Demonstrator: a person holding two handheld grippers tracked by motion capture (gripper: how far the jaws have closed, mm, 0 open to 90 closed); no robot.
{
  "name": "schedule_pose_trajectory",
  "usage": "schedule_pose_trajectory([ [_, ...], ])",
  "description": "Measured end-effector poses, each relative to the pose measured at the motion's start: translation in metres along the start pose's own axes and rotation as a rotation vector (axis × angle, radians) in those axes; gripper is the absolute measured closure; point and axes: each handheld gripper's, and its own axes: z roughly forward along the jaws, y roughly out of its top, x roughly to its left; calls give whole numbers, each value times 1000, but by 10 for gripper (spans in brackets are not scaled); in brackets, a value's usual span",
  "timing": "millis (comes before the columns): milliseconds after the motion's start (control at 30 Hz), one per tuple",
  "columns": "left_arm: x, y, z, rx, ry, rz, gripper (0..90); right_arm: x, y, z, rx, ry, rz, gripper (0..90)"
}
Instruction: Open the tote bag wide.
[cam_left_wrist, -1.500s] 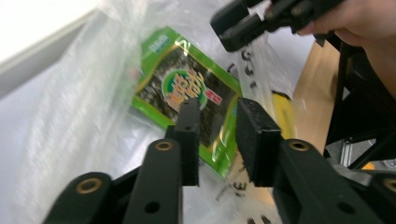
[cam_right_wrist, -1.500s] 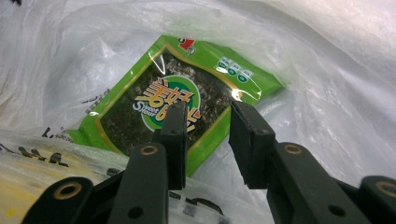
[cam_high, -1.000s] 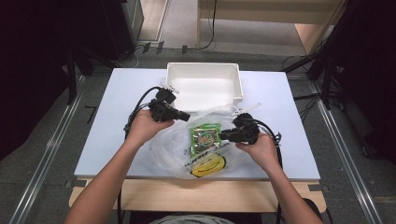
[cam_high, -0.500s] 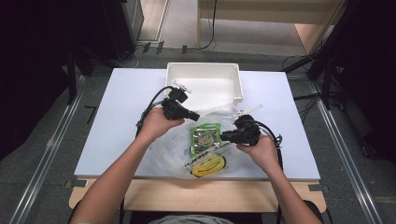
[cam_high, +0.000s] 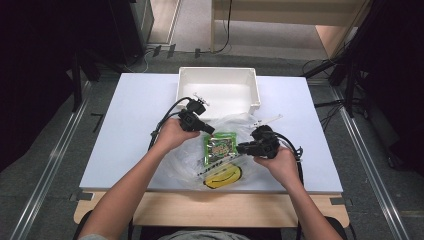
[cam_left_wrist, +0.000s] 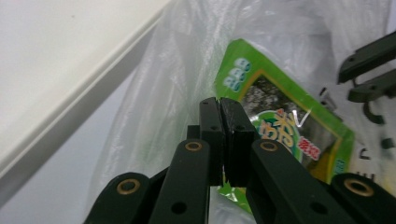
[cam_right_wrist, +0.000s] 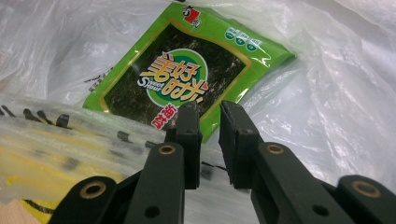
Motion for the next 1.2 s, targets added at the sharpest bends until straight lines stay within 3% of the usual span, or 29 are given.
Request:
schedule_pose_trajectory([
  [267, 14, -1, 7, -10, 40, -25, 895, 2, -5, 0, 10, 3, 4, 830],
  [433, 21, -2, 13, -14, 60, -42, 891, 6, -12, 0, 29, 14, 5, 900],
  [767, 25, -3, 22, -20, 76, -55, 889, 13, -30, -2, 36, 14, -1, 900],
  [1200, 29, -5, 27, -23, 62, -58, 890, 29, -57, -2, 63, 6, -15, 900],
])
